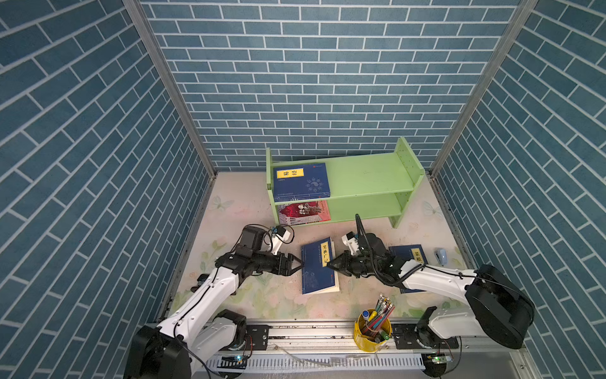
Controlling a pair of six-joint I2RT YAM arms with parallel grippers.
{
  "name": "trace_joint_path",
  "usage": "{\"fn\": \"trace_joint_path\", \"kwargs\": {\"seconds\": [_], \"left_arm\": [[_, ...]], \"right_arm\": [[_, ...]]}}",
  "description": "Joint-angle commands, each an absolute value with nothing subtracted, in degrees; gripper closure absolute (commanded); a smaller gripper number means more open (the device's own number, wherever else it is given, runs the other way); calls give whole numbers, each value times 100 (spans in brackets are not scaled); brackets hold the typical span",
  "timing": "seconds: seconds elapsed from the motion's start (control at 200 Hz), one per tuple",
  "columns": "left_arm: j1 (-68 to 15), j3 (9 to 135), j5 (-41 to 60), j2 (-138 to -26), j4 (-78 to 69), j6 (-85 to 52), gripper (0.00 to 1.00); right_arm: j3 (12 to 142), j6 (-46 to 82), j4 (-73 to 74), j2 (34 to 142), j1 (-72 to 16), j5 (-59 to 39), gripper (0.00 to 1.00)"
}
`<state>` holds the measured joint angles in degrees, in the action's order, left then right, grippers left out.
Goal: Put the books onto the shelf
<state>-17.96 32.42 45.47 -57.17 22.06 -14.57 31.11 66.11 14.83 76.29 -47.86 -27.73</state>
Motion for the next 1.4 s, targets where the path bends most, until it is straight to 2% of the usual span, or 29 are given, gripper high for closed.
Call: {"fn": "trace_joint_path", "kwargs": {"seconds": [0.0, 0.33, 0.515, 0.64, 0.785, 0.88, 0.99, 1.14, 1.265, 1.395], "left_arm": [[-1590, 3340, 4790, -5602, 2373, -1454, 15], [-1213, 3050, 6129, -5645, 1268, -2571, 16], [-1204, 3008, 6240, -5546, 1212, -2560, 12], [-1204, 2905, 6741, -5541, 232, -3412, 12], [-1204, 3013, 6836, -5686, 282, -3421, 11], [-1219, 3031, 6959, -5821, -225, -3895, 11], [-1239, 3177, 6953, -5957, -818, -4463, 18], [-1290, 3400, 7022, -5855, -1519, -5118, 20], [-1363, 3574, 7119, -5805, -1496, -5281, 32], [-1463, 3629, 7136, -5630, -1472, -5440, 48]], "right_arm": [[3299, 6366, 1010, 7264, -4677, -3073, 100], [3888, 6079, 128, 6443, -4492, -3622, 100], [4190, 5986, -158, 6215, -4448, -3867, 100], [4435, 5866, -281, 6214, -4456, -4015, 100], [4665, 5835, -322, 6266, -4459, -4125, 100], [4785, 5821, -255, 6301, -4456, -4205, 100], [4864, 5835, -205, 6319, -4456, -4293, 100], [4956, 5814, -166, 6302, -4461, -4485, 100], [5018, 5777, -228, 6278, -4464, -4575, 100], [5062, 5757, -254, 6275, -4454, -4573, 100]]}}
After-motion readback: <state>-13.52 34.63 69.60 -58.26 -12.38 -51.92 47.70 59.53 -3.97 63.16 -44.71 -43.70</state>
